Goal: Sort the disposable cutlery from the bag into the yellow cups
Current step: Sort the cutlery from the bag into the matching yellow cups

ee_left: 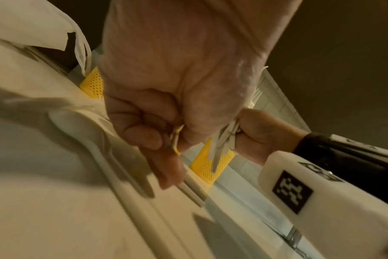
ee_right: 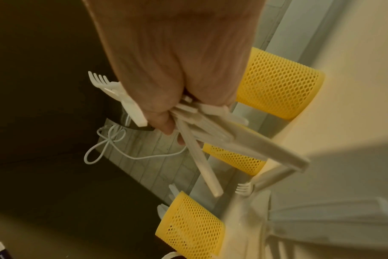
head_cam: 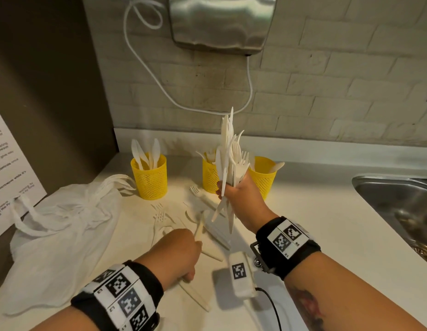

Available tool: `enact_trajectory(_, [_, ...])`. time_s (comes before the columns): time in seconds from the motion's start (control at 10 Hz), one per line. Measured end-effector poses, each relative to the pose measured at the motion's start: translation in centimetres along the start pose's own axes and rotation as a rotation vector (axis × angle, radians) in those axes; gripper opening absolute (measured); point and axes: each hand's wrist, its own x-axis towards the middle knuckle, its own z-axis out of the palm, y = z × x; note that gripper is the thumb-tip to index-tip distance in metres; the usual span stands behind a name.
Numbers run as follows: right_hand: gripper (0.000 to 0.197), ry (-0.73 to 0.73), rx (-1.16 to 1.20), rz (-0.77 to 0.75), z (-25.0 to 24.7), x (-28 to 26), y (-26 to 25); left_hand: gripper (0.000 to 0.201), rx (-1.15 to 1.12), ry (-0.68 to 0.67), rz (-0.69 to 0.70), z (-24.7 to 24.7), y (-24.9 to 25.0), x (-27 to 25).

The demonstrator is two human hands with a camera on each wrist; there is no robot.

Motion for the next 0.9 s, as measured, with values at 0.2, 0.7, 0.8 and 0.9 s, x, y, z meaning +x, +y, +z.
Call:
enact_trajectory(0.2, [0.036, 0.009, 0.139, 0.029, 0.7, 0.2, -1.8, 0.042, -0.753, 0.127, -0.020, -3.6, 1.7, 1.7])
enact_trajectory(0.7, [0.039, 0.012, 0.224, 0.035, 3.3, 0.4, -2.9, 0.057, -1.693, -0.208, -0.182, -5.2, 5.7, 2.4])
enact_trajectory(0.8, [0.048, -0.015, 0.250, 0.082, 3.5, 0.1, -2.3, 0.043, -1.698, -0.223, -0.162, -5.1, 5.8, 2.3])
enact_trajectory(0.9, [0.048, -0.055, 0.289, 0.104, 3.2, 0.2, -2.0, 0.057, -1.668, -0.253, -0.137, -5.0, 5.5, 2.5])
